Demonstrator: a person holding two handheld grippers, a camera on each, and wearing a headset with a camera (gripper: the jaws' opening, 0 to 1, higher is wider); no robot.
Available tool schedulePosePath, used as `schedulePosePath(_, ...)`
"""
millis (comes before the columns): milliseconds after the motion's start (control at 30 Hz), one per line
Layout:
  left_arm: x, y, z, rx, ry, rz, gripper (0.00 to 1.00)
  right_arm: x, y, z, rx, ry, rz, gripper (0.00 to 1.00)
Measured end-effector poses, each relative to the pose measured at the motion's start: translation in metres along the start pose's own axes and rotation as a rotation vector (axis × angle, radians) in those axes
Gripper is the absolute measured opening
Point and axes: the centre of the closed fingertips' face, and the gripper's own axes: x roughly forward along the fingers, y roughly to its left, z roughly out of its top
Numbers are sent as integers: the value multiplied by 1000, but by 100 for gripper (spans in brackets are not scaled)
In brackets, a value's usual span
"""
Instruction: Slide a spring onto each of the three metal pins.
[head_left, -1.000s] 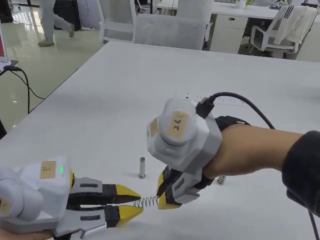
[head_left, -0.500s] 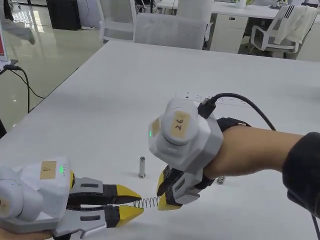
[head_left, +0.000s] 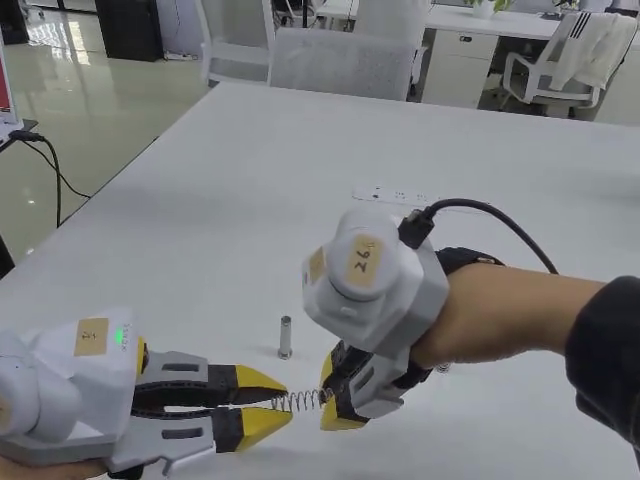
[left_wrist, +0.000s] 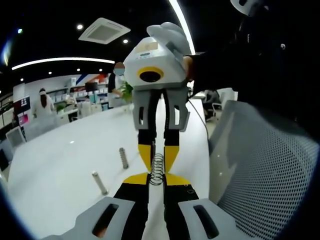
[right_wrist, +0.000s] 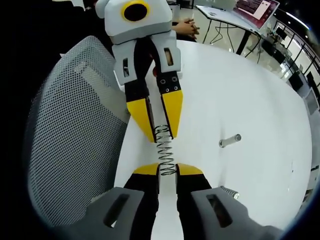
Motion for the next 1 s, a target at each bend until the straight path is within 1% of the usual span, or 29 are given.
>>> schedulePosePath(100, 0, 0, 1, 1, -1, 0, 2, 0, 0, 0, -2, 0, -1, 9)
schedulePosePath(267, 0, -1, -4, -4, 9, 1, 2, -4, 2, 3, -10, -8, -6, 8)
schedulePosePath(400, 0, -1, -6, -9, 17, 4, 3, -9, 2, 9, -18, -18, -13, 8)
schedulePosePath(567, -1, -1, -9, -13, 22, 6, 3, -15, 3, 18, -13, -52, -11, 8)
schedulePosePath(833, 0, -1, -11, -16, 26, 6, 2, -18, 5, 30, -25, -78, -13, 8)
schedulePosePath(1000, 0, 0, -11, -20, 23, 8, 2, -21, 5, 37, -28, -93, -14, 8)
